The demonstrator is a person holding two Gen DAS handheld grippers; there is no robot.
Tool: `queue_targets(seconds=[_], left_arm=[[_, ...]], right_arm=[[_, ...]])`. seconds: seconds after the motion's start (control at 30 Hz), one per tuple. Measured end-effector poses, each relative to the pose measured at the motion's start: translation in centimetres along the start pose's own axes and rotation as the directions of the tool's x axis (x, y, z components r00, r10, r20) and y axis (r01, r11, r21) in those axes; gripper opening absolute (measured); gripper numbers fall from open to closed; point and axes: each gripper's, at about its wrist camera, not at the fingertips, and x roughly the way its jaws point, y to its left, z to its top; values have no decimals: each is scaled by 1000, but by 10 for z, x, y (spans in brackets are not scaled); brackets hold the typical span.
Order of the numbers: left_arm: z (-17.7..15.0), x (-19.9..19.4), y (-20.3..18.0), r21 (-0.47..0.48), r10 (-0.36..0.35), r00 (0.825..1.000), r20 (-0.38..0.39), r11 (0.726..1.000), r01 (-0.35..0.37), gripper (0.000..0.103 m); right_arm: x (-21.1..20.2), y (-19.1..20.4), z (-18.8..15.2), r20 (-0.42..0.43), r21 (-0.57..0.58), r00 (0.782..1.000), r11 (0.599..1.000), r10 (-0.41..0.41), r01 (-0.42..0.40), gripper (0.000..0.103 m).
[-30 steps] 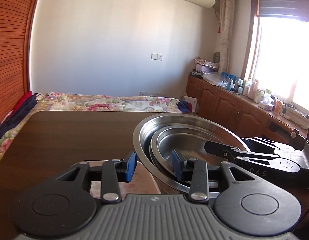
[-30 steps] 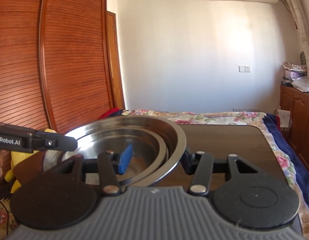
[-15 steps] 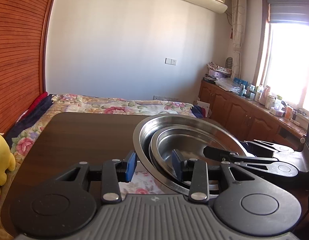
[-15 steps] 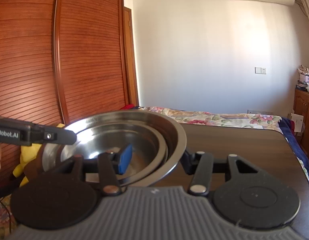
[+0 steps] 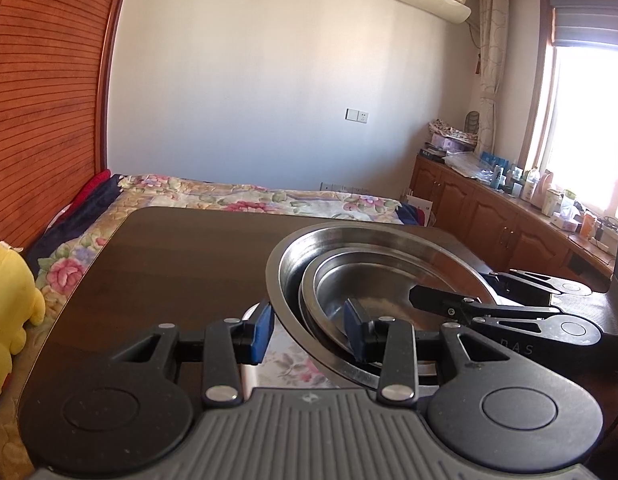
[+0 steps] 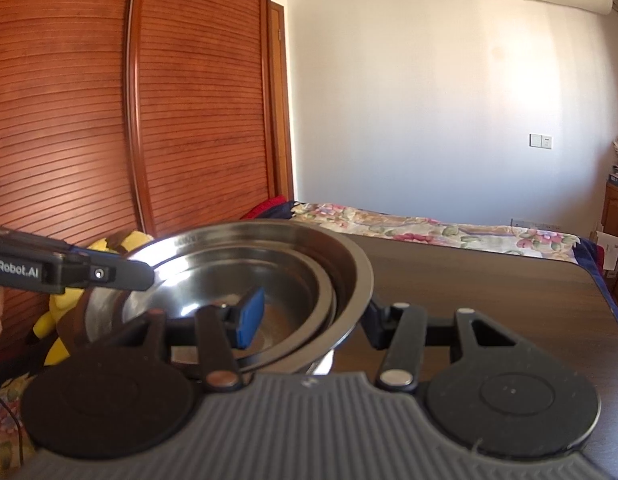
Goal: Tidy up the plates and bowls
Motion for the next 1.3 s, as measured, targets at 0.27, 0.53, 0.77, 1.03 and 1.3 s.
queue_targets(seconds=[0.27, 0.53, 0.77, 1.03, 1.3], left_arm=[[-9, 7, 10, -12, 11, 999, -30, 1000, -12, 41], [-12, 12, 14, -11, 15, 999, -45, 1000, -16, 41], [-13, 14, 11, -11, 27, 998, -54, 1000, -27, 41], [-12, 14, 6, -9, 31, 998, -60, 999, -32, 41], [-14, 18, 7, -6, 42, 997, -70, 999, -42, 41]], right_arm=[[8, 8, -6, -33, -14, 999, 1000, 6, -7, 53], [13, 10, -9, -57, -15, 998, 1000, 2, -3, 53], [16, 12, -11, -74, -14, 997, 1000, 6, -7, 53], [21, 15, -13, -87, -8, 996, 1000, 8, -9, 53], [24, 16, -17, -93, -3, 996, 1000, 16, -17, 53]])
